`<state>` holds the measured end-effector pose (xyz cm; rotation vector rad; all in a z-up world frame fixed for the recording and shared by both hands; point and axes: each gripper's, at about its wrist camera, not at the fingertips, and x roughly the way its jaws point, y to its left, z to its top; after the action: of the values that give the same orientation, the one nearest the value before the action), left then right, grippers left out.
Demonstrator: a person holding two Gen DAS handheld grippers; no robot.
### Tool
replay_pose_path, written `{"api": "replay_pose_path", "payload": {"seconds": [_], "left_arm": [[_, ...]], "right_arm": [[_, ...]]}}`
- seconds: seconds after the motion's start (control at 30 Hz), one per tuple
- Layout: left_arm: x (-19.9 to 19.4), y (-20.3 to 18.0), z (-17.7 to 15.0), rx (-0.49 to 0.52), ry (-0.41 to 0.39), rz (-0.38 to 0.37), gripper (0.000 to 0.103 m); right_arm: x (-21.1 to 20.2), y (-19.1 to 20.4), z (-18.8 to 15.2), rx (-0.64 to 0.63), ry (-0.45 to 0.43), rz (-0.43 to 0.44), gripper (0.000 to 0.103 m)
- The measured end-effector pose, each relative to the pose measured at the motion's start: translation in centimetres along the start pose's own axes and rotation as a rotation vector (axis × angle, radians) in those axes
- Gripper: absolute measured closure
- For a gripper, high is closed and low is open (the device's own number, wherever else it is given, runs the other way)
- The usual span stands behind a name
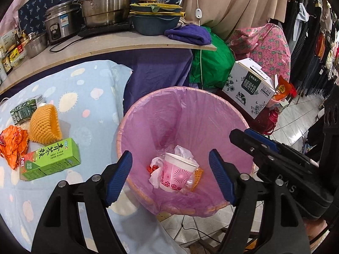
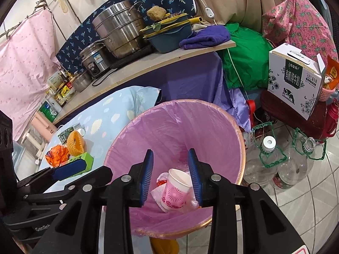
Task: Collect trash
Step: 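Carry the pink cup and clear bag over the pink bin and release them, then grasp the orange wrapper with the left tool while the right tool grasps the orange foam net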
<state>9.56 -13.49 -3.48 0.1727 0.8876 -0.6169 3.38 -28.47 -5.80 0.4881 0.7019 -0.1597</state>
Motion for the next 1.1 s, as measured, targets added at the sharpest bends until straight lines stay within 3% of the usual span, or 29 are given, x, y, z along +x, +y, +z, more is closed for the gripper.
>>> {"api": "replay_pose_path", "payload": {"seconds": [0.47, 1.1], "left_arm": [[-0.9, 2.1, -0.4, -0.06, 0.002, 0.036, 0.032], [-4.8, 12.2, -4.1, -0.278, -0.002, 0.149, 0.032]], "right_arm": [[0.3, 1.6, -0.1, -0.028, 0.009, 0.016, 0.069], [2.2, 8.4, -1.0, -0.138, 0.06, 0.08, 0.069]]}}
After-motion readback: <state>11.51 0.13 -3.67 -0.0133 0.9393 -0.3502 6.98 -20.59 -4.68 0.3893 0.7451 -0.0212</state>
